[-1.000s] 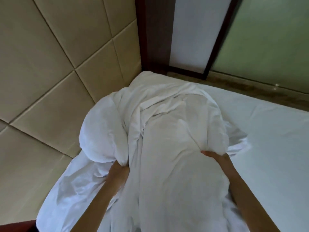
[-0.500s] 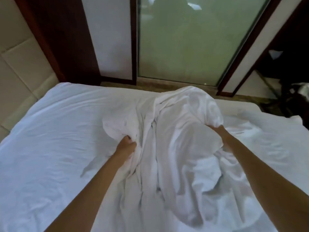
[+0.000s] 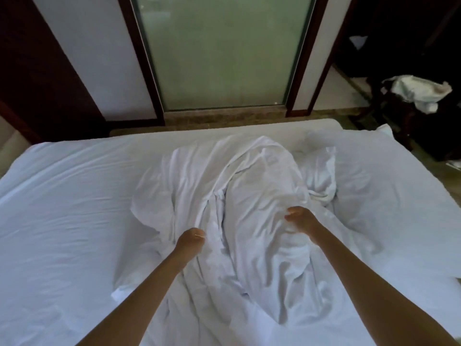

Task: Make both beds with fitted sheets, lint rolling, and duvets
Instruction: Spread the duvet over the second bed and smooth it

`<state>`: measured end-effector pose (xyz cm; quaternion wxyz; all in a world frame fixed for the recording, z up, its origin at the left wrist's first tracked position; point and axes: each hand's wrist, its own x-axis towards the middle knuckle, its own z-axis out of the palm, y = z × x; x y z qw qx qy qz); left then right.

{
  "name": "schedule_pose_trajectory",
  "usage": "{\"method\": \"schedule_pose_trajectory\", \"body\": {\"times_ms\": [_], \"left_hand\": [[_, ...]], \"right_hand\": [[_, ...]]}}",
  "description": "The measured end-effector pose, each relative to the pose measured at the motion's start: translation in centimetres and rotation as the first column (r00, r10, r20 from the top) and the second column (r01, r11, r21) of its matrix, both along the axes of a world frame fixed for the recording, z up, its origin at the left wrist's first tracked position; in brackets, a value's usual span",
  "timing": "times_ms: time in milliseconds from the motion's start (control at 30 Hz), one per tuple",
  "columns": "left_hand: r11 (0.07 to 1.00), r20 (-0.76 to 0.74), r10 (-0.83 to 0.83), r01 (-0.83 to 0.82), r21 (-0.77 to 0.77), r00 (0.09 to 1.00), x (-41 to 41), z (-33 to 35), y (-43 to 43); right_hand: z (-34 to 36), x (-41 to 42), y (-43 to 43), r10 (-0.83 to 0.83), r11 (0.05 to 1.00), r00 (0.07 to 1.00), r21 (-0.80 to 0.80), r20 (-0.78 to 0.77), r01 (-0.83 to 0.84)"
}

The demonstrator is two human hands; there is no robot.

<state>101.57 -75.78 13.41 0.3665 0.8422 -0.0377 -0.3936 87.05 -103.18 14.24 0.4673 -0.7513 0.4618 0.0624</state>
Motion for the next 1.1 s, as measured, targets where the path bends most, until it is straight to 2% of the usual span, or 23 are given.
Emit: {"method": "schedule_pose_trajectory", "body": {"times_ms": [67,200,300,567,700,733,833,933,1000,1100], "left_hand": [[0.999,0.003,-0.043,0.043,-0.014,0.999,-1.2,0.5,-2.2],[0.992,0.009,-0.116,0.117,-0.044,0.993,-4.0,1.7,-7.7],[0.987,0.038,-0.158,0.159,-0.034,0.987,-4.9,1.4,-13.3],[0.984,0.087,-0.132,0.141,-0.104,0.987,-13.0,0.5,-32.8],[0.941,0.165,-0.333,0.337,0.001,0.928,-19.6,-0.9,-42.4],[0.933,0.162,-0.354,0.360,-0.011,0.921,-21.0,-1.1,-44.3],[0.875,0.130,-0.481,0.483,0.014,0.867,-24.5,-2.2,-49.0],[0.766,-0.005,-0.633,0.628,0.135,0.774,-27.0,-4.2,-51.4],[0.719,-0.071,-0.668,0.667,0.197,0.741,-27.7,-5.4,-52.0],[0.711,-0.137,-0.655,0.668,0.219,0.743,-27.7,-6.5,-52.3]], "right_hand": [[0.1,-1.7,-1.7,-0.020,0.998,1.000,-0.060,0.009,0.020],[1.1,-5.6,-5.5,-0.080,0.995,0.996,-0.055,-0.040,0.078],[2.0,-7.8,-10.1,-0.083,0.981,0.996,-0.177,-0.039,0.074],[1.3,-15.6,-29.1,-0.152,0.964,0.988,-0.219,0.021,0.153],[1.0,-21.4,-37.9,-0.223,0.942,0.974,-0.251,0.033,0.224],[0.7,-22.7,-39.7,-0.241,0.935,0.970,-0.260,0.026,0.240],[-0.5,-25.6,-44.3,-0.296,0.939,0.955,-0.191,-0.023,0.287],[-2.4,-27.8,-47.2,-0.311,0.942,0.948,-0.152,-0.060,0.299],[-3.4,-28.7,-48.1,-0.323,0.943,0.944,-0.114,-0.072,0.314],[-4.6,-29.3,-48.9,-0.357,0.931,0.933,0.070,-0.039,0.359]]}}
